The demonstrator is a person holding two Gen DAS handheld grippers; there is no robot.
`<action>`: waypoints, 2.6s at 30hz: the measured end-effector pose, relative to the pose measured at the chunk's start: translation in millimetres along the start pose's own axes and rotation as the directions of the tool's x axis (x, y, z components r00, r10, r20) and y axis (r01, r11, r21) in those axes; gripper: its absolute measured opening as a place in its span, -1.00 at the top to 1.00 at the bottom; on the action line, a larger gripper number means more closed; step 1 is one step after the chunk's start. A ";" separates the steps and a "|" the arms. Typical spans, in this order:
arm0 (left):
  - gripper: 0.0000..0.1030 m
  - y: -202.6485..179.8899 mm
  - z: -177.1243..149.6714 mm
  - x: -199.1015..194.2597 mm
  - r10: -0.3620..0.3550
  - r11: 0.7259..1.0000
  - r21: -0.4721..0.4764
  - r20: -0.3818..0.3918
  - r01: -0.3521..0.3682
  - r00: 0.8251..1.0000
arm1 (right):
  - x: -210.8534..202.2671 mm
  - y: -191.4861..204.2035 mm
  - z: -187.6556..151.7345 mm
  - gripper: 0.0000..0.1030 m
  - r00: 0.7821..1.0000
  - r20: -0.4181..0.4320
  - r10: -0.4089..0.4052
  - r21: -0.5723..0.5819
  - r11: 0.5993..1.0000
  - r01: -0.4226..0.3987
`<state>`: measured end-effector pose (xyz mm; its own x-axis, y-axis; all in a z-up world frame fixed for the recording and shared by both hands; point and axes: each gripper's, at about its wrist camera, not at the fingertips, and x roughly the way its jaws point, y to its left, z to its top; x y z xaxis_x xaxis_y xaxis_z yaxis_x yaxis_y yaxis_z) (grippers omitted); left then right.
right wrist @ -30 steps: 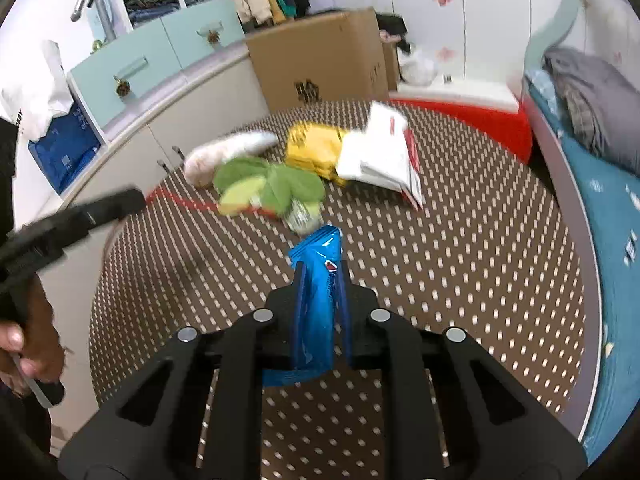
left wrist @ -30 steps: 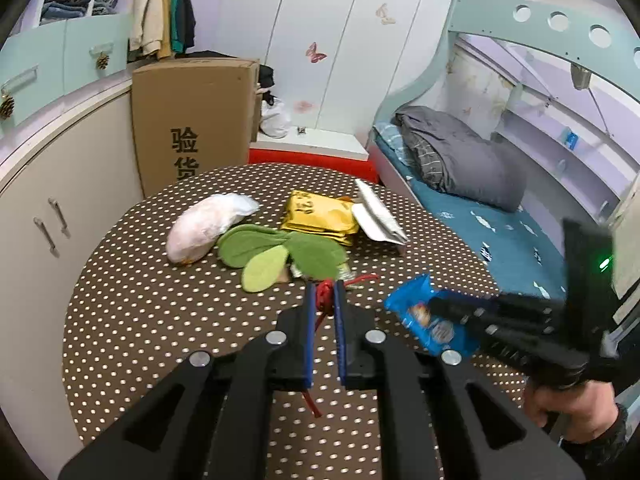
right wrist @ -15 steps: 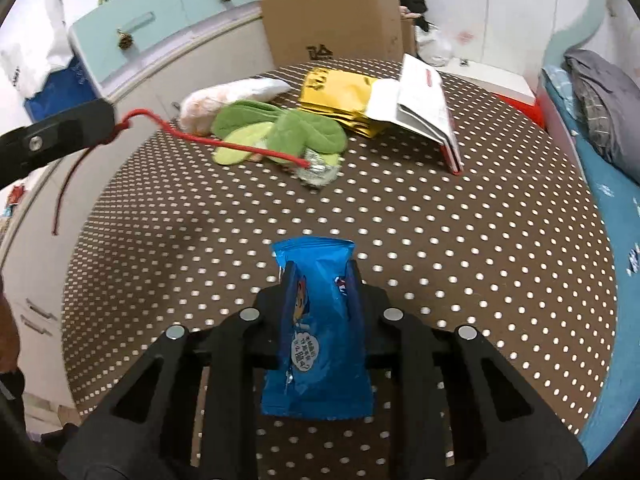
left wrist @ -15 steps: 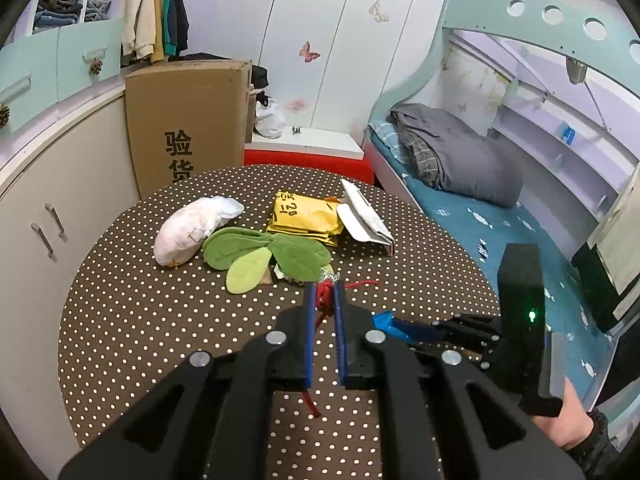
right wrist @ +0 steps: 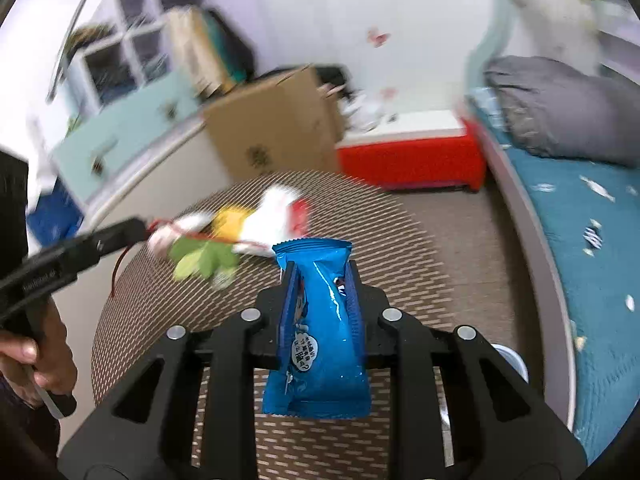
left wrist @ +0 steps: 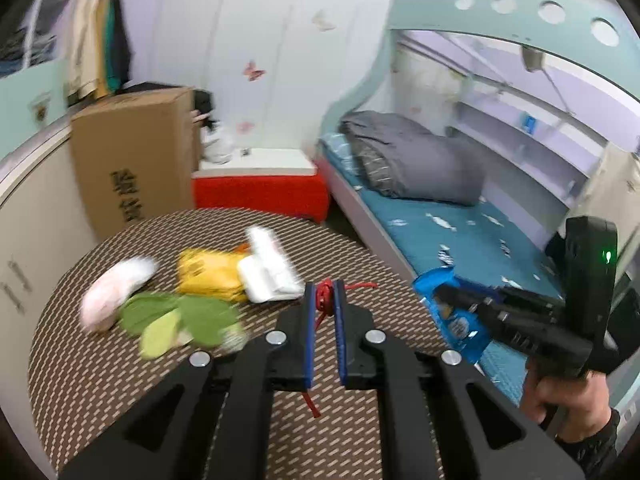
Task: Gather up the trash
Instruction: 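Carry the string and bag to the wastebasket and open both tools over it, then move both open tools back over the table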
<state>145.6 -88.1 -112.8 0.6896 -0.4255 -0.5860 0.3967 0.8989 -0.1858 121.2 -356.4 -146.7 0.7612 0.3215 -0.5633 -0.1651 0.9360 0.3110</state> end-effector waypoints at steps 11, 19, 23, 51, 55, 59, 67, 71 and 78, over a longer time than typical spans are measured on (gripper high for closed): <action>0.84 -112.8 21.7 65.0 -0.173 0.977 0.120 -0.056 0.178 0.983 | -2.4 -178.6 -39.9 0.54 0.970 -0.100 -0.222 0.300 0.923 0.242; 0.84 -165.9 8.5 134.8 -0.165 0.968 0.159 -0.177 0.194 0.970 | 63.8 -252.2 -94.6 0.49 0.950 -0.247 -0.191 0.420 0.862 0.283; 0.84 -182.9 -1.0 170.3 -0.147 0.967 0.169 -0.251 0.193 0.957 | 89.9 -282.8 -118.0 -0.31 0.942 -0.298 -0.155 0.504 0.812 0.293; -0.81 -248.6 -71.3 359.9 -0.009 0.976 0.167 -0.610 0.139 0.792 | -39.5 -288.9 -128.9 -0.80 0.967 -0.087 -0.240 0.646 0.725 0.238; -0.81 -244.9 -61.1 334.4 -0.033 0.972 0.173 -0.575 0.161 0.818 | -39.1 -278.5 -123.8 -0.88 0.963 -0.091 -0.252 0.636 0.730 0.251; -0.81 -246.3 -47.1 300.6 -0.065 0.969 0.175 -0.508 0.176 0.859 | -40.6 -262.4 -112.6 -0.88 0.955 -0.099 -0.280 0.606 0.744 0.281; -0.84 -226.3 -21.8 215.7 -0.058 0.962 0.232 -0.329 0.141 0.942 | -52.8 -208.9 -76.5 -0.88 0.956 -0.052 -0.287 0.519 0.810 0.272; -0.84 -202.7 -8.7 181.0 -0.043 0.971 0.215 -0.260 0.101 0.965 | -55.7 -177.4 -58.9 -0.88 0.963 -0.021 -0.268 0.486 0.839 0.244; -0.84 -152.1 8.1 125.3 -0.004 0.981 0.193 -0.155 0.034 0.988 | -60.9 -109.8 -21.4 -0.88 0.974 0.045 -0.223 0.392 0.901 0.188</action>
<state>176.6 -278.9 -151.6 0.5858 -0.4074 -0.7006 0.5294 0.8469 -0.0499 79.5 -475.6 -162.9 0.8061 0.0981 -0.5836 0.2400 0.8472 0.4739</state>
